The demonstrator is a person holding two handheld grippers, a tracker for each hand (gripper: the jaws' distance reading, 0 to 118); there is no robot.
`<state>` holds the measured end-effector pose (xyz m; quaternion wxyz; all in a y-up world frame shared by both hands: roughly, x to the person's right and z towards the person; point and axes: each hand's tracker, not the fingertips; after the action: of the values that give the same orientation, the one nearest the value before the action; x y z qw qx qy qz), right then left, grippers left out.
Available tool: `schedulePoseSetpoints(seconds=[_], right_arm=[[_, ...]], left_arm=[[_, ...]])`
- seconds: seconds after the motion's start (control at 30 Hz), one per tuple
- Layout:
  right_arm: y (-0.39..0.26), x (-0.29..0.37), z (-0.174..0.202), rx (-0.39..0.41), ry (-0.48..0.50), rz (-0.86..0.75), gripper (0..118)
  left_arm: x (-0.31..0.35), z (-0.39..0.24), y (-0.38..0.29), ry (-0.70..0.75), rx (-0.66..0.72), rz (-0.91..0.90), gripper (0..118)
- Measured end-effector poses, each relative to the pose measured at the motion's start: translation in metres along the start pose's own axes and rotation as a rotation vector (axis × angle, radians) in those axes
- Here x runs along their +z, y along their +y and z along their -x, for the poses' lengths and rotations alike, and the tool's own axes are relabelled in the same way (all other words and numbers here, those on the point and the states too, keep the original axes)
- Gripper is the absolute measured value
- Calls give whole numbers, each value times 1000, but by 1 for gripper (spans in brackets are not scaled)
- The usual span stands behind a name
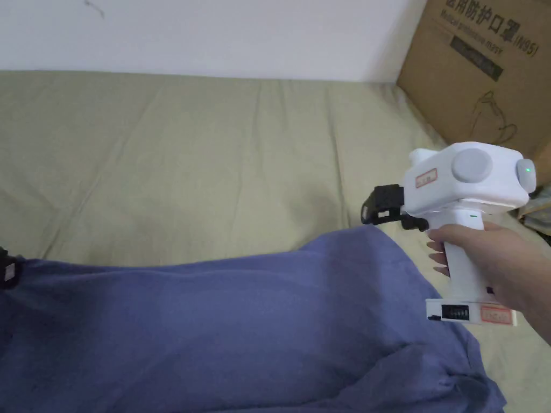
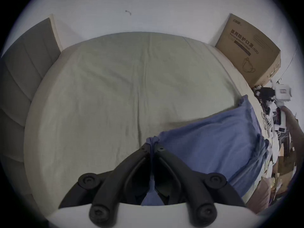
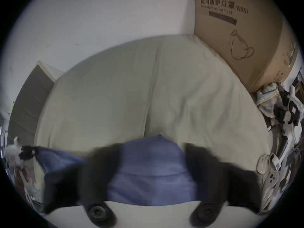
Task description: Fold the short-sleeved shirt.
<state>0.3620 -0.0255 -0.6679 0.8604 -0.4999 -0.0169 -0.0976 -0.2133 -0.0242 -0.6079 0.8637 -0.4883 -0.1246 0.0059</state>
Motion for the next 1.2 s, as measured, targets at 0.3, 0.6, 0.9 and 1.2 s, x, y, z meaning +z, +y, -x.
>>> schedulePoseSetpoints(seconds=[0.3,0.6,0.9,1.2], right_arm=[[10,-65,2,-36,-100,122,108],[-7,-41,-9,-90,16,86,7],[-38,87,-25,-32,67,-46,7],[-138,173,-49,-51,103,-36,7]], left_arm=[[1,-6,-5,-9,-13,12,2],[-2,8,-9,-22,34,33,2],[58,2,-17,-65,61,-22,2],[120,-10,-76,-117,1,-17,2]])
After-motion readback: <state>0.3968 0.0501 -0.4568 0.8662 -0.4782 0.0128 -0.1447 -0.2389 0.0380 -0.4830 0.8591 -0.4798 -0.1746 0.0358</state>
